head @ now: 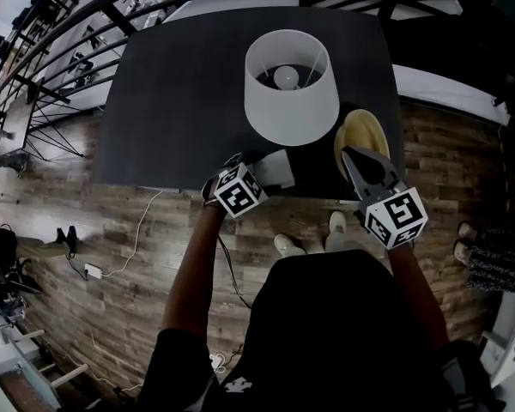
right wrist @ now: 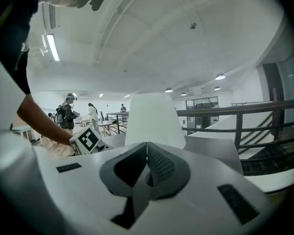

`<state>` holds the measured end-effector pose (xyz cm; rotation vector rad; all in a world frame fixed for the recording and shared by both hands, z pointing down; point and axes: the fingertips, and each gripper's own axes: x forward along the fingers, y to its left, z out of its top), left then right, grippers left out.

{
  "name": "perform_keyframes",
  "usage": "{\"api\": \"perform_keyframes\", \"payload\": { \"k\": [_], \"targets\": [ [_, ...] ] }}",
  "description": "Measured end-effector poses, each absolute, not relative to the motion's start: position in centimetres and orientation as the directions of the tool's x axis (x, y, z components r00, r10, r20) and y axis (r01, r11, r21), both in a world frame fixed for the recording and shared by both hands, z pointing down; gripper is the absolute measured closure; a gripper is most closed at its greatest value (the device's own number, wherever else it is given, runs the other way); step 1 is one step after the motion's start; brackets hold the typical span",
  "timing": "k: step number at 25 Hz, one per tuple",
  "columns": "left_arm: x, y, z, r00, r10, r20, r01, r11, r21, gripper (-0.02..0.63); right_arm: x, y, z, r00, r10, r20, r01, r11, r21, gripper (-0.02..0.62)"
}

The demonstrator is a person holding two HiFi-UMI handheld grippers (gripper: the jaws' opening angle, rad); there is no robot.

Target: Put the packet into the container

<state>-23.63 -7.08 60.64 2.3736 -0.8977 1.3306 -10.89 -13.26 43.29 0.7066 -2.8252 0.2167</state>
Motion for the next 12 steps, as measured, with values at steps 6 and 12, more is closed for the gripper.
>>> {"api": "perform_keyframes", "payload": {
  "k": [6,12],
  "targets": [
    [-19.8,-7.6,58.7,0.443,-0.353,0.824,-0.58,-0.814,-0.037,0.199,-10.1,-13.6,42.8,-0.854,-0.468,0.227,-0.497,0.862,-0.094,0.591],
    [-17.1,-7.6,57.9,0.457,-0.324,0.828,-0.534,-0.845,-0.036,0.199,-8.6,-14.0,42.4,-0.84,-0.502,0.208,-0.529,0.842,-0.104,0.591]
  ]
}}
